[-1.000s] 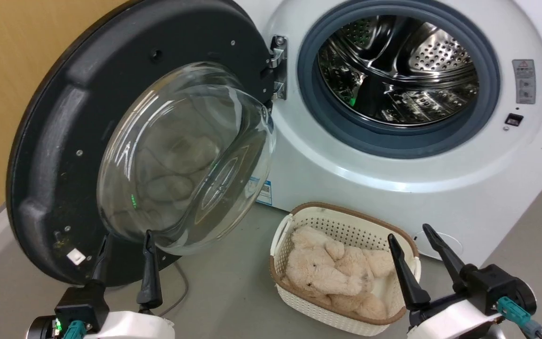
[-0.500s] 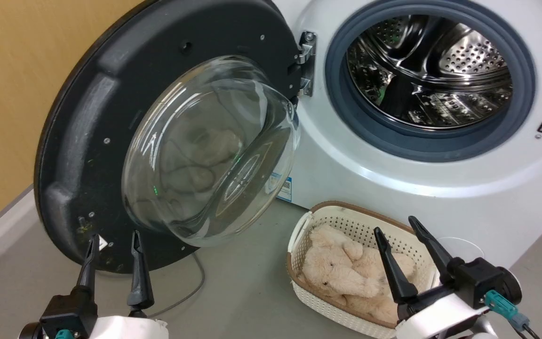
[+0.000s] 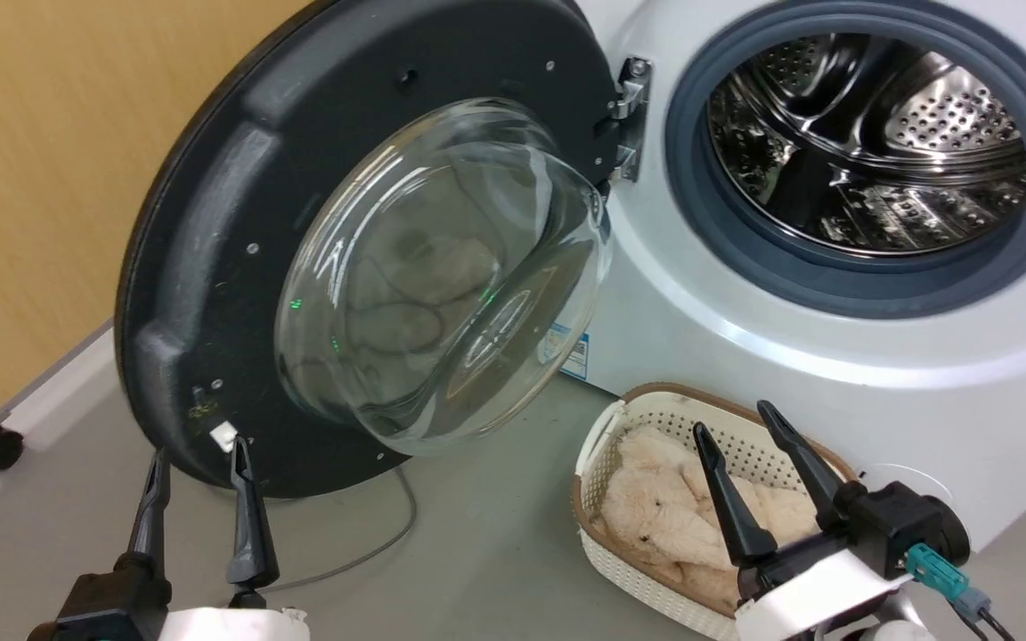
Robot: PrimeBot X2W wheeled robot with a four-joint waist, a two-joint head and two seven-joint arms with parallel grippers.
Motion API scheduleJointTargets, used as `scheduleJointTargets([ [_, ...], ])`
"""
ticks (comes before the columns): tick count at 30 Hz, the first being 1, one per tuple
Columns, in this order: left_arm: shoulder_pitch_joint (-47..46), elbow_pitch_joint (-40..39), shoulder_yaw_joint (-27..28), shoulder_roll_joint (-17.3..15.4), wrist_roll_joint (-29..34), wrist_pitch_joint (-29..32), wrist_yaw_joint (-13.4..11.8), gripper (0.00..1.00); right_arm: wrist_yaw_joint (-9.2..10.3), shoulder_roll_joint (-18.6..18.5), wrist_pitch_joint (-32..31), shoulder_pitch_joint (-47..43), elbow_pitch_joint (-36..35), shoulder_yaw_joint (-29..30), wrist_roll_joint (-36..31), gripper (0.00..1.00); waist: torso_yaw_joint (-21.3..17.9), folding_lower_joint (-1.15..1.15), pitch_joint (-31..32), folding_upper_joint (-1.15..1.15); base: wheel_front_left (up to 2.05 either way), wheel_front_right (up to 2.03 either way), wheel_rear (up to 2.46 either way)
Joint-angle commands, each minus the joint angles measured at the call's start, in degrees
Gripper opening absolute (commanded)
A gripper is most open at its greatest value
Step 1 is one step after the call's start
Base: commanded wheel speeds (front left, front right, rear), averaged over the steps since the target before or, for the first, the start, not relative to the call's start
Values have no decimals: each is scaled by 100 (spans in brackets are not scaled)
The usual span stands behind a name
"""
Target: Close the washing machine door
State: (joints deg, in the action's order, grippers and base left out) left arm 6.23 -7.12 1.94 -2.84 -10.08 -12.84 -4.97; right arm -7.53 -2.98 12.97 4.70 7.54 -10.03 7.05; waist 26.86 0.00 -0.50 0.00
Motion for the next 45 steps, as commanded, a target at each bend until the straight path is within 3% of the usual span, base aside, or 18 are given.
scheduleJointTargets([
  [1, 82, -53, 10, -3, -42, -67, -50, 100, 4, 9, 54, 126, 41, -38, 32, 100, 52, 0, -3, 0, 0, 0, 0],
  [13, 139, -178, 43, -4, -197, -210, -156, 100, 4, 11, 197, 219, 169, -162, 139, 100, 352, 0, -21, 0, 0, 0, 0],
  [23, 154, -178, 88, -4, -286, -216, -124, 100, 4, 11, 203, 177, 156, -136, 82, 100, 367, 0, -27, 0, 0, 0, 0],
  [24, 151, -187, 84, -4, -323, -216, -100, 62, 4, 11, 203, 166, 150, -131, 73, 100, 367, 0, -27, 0, 0, 0, 0],
  [25, 144, -207, 97, -4, -336, -216, -68, 2, 4, 11, 203, 155, 143, -125, 63, 100, 369, 0, -29, 0, 0, 0, 0],
  [30, -26, -384, 333, -4, -265, -216, 175, 0, 4, 11, 203, 98, 87, -63, 12, 100, 373, 0, -80, 0, 0, 0, 0],
  [34, -361, -381, 733, -134, -202, -216, 525, 0, 4, 11, 203, 57, 31, 18, -68, 100, 368, 0, -176, 0, 0, 0, 0],
  [39, -1045, -15, 1225, -645, -325, -216, 936, 0, 4, 11, 203, -1, -45, 128, -191, 100, 362, 0, -300, 0, 0, 0, 0],
  [45, -2051, 1014, 1542, -1490, -789, -178, 1152, 0, 4, 11, 203, -102, -182, 295, -234, 100, 359, 0, -408, 0, 0, 0, 0],
])
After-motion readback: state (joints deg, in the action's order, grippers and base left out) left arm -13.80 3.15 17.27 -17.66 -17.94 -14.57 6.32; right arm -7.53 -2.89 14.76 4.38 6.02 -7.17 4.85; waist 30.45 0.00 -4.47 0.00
